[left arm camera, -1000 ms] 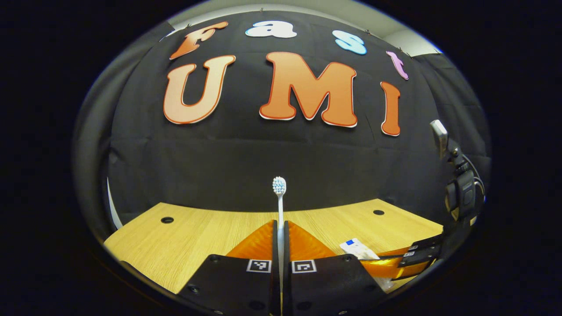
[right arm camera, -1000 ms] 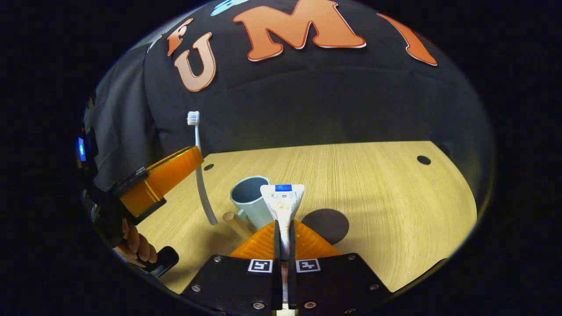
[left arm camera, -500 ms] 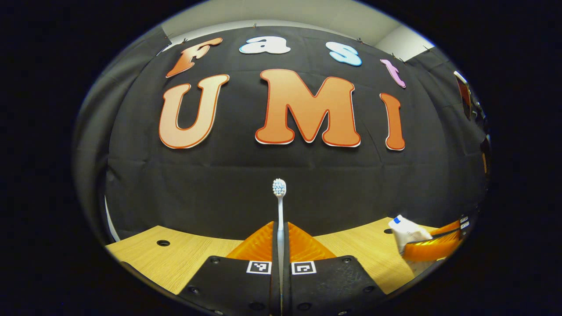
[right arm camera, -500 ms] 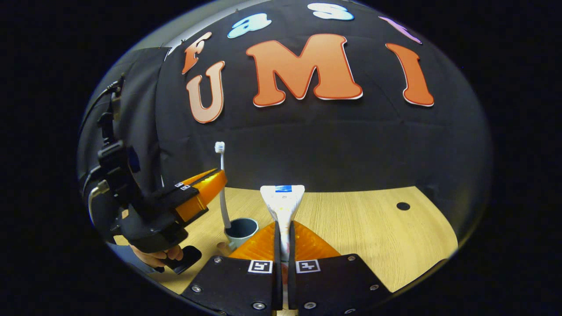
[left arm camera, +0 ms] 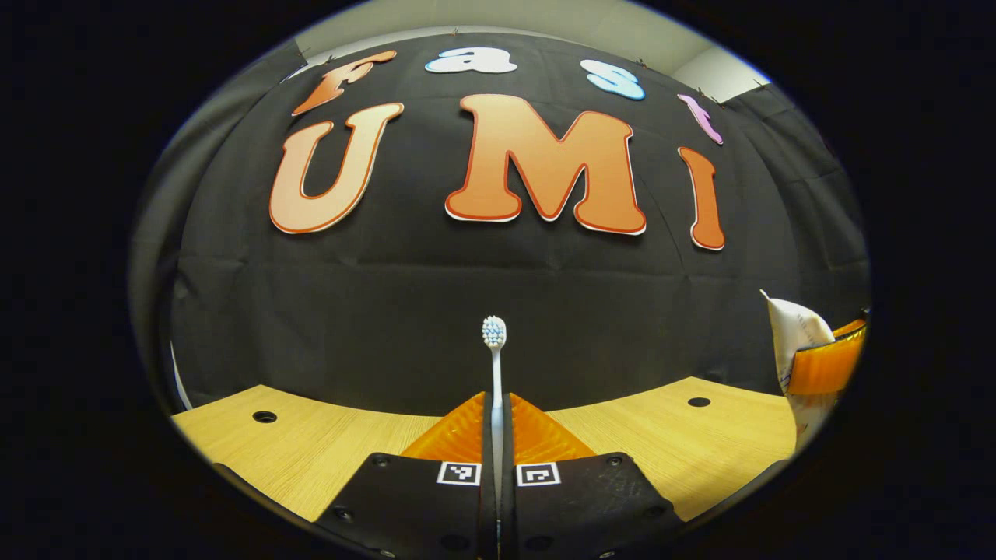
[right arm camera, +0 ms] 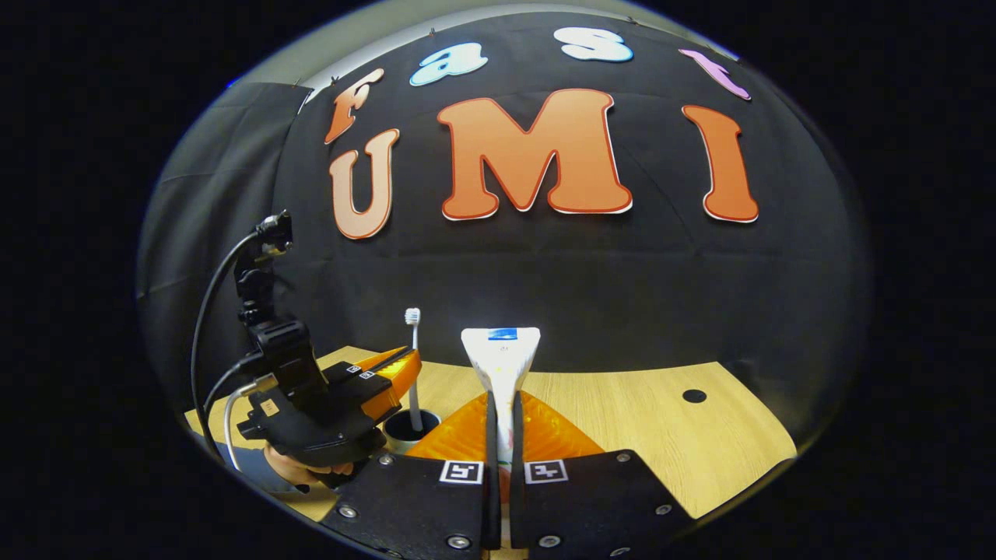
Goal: Put the toothbrush and toothpaste on the desktop into the cup, then pick up the cup and place it on the coaster on the desktop.
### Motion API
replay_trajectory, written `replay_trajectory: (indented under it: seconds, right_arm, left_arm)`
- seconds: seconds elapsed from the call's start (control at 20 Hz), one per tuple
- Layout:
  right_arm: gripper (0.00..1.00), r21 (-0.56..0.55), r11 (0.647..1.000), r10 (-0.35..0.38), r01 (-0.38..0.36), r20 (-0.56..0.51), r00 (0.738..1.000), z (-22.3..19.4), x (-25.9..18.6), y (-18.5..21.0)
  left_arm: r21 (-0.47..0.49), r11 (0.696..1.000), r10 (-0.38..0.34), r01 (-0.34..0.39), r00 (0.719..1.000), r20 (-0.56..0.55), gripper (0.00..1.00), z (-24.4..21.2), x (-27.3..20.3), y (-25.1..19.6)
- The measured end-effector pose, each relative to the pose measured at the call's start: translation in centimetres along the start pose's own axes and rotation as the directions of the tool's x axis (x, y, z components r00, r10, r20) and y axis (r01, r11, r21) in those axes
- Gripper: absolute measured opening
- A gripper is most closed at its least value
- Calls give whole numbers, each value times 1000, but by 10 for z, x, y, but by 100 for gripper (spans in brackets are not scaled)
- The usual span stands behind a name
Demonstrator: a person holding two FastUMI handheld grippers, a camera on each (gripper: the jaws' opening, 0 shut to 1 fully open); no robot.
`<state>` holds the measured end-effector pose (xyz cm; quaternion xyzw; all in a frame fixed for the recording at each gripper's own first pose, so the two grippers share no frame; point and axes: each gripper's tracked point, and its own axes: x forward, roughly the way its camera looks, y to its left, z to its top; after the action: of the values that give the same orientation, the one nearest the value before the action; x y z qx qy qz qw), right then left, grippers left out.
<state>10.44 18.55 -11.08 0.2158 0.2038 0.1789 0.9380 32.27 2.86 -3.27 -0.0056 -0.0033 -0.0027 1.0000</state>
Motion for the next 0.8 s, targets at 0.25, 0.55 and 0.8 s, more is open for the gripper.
replay_trajectory:
  seconds: [0.25, 0.55, 0.8]
  right_arm:
    - [5, 8, 1000, -7, 7, -11, 1000, 0, 5, -1]
    - [5, 20, 1000, -10, 10, -9, 1000, -3, 3, -2]
    - [5, 27, 1000, -8, 9, -19, 1000, -7, 4, -2]
  left_arm:
    - [-36, 999, -16, 14, 998, -57, 2, -28, 3, -1]
    - [-80, 996, -47, 39, 994, -100, 2, -45, -4, 1]
    - [-117, 992, -66, 47, 985, -162, 2, -67, -10, 0]
